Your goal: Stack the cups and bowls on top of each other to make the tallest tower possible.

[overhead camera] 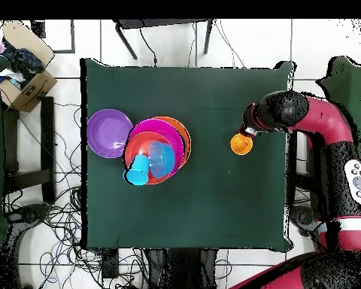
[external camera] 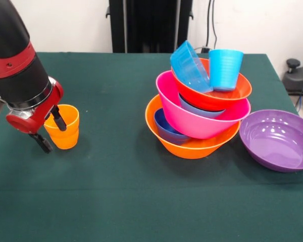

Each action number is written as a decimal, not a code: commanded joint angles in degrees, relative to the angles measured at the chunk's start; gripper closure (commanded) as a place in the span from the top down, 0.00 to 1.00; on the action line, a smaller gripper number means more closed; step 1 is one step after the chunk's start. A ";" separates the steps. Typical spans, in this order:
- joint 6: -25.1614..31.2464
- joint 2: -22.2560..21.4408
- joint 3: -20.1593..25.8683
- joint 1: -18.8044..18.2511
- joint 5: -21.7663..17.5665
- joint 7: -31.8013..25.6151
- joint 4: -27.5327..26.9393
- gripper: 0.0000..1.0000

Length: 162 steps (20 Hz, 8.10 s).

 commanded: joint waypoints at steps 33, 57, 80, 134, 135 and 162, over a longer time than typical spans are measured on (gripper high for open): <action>6.81 -5.69 -6.23 2.02 -3.00 -9.83 3.84 1.00; 4.16 -5.32 -4.70 0.78 -1.41 -8.27 6.66 1.00; -4.90 -0.31 -2.53 -2.03 -1.17 -9.21 8.83 1.00; -0.09 -21.91 0.49 -3.66 10.36 5.26 25.68 0.00; -0.86 -22.28 0.05 -3.23 10.98 6.51 25.76 0.00; -11.67 -32.75 -1.16 6.75 23.38 14.66 36.12 0.00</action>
